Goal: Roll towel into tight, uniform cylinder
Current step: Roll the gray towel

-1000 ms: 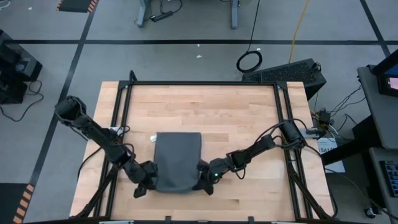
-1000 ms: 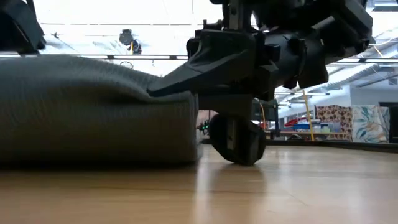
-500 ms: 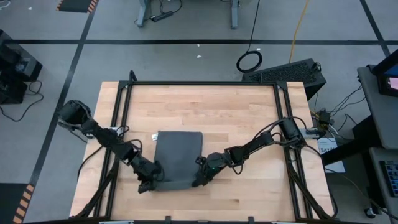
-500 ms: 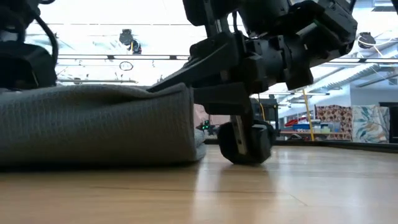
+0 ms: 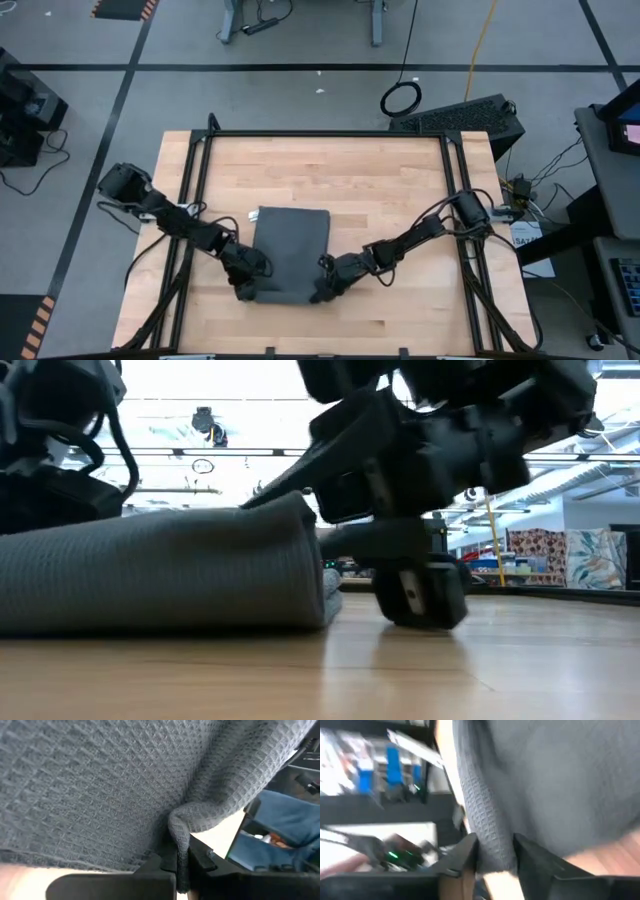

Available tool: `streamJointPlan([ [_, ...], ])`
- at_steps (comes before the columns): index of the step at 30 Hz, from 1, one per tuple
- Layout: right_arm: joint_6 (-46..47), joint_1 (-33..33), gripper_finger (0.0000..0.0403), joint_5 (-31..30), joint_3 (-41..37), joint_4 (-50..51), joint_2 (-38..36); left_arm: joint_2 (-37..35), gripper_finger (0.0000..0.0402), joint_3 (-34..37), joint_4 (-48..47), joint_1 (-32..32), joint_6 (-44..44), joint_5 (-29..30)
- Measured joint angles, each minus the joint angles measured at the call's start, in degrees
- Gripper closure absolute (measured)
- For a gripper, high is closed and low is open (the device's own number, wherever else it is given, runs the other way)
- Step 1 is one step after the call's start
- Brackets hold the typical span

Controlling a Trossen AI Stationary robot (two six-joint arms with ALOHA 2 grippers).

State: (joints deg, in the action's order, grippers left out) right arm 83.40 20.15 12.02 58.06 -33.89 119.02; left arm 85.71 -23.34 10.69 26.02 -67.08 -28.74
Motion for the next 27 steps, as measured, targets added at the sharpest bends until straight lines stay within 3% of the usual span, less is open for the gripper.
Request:
streamJointPlan([
  [5,-10.77,4.37,0.0238,-2.85,-0.17,5.49,-3.15,0.49,0.0394,-0.01,2.10,-1.67,-3.62,-3.18],
  [9,-19.54,8.73,0.0188,-12.79,-0.10,7.33,-5.56,0.53,0.0394,0.10,3.15,-3.06,-7.15,-5.39],
  [12,-31.92,11.54,0.0152,-20.98,2.20,7.33,-5.83,0.55,0.0394,0.10,3.17,-3.97,-7.81,-5.72],
  [17,-42.14,12.72,0.0107,-29.78,9.85,23.47,-5.19,0.53,0.0395,0.10,2.57,-4.87,-8.99,-5.74],
  [21,-45.70,11.74,0.0103,-30.12,12.91,29.46,-4.43,0.53,0.0395,0.10,2.08,-5.05,-9.12,-5.76],
  [27,-45.99,10.64,0.0104,-25.30,13.17,28.00,-2.75,0.48,0.0395,0.01,1.10,-5.05,-9.05,-5.73],
])
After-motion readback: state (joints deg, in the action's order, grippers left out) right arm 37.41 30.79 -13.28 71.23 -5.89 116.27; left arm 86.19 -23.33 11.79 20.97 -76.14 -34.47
